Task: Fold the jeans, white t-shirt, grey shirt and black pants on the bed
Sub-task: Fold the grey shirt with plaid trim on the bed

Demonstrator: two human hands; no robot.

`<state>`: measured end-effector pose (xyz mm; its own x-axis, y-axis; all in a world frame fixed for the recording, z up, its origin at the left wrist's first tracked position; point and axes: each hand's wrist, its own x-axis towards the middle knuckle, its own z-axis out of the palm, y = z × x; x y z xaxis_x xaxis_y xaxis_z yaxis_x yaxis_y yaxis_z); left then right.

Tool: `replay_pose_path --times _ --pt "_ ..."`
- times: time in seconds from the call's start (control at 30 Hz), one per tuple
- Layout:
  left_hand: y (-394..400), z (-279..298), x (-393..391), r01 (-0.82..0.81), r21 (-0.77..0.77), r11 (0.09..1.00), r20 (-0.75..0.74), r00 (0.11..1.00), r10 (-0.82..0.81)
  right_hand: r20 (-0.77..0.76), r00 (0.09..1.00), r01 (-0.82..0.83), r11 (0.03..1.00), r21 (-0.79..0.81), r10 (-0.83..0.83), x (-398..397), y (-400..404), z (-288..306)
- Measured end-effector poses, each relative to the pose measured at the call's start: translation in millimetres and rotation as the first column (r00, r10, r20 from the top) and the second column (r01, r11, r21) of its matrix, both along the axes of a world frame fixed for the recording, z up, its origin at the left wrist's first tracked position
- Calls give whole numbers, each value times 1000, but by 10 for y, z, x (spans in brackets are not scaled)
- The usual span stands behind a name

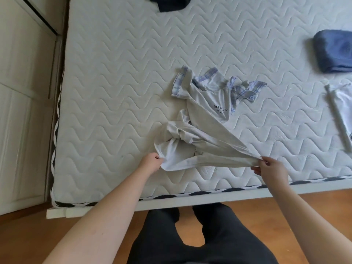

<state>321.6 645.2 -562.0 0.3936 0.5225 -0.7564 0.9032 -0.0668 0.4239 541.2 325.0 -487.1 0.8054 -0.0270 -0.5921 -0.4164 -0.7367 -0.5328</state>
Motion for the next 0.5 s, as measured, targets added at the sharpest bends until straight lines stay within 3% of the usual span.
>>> replay_pose_path --times 0.13,0.23,0.33,0.5 --pt "126 -326 63 -19 119 993 -74 997 28 -48 999 -6 1000 6 6 -80 20 -351" --pt "255 -535 204 -102 198 975 -13 994 107 -60 997 -43 999 32 45 -127 81 -530" --pt "362 -719 395 -212 112 971 50 977 208 -46 994 -100 993 67 104 -160 155 -616" --pt "532 -894 592 -460 -41 887 120 879 462 -38 982 -178 977 117 184 -140 243 -674"
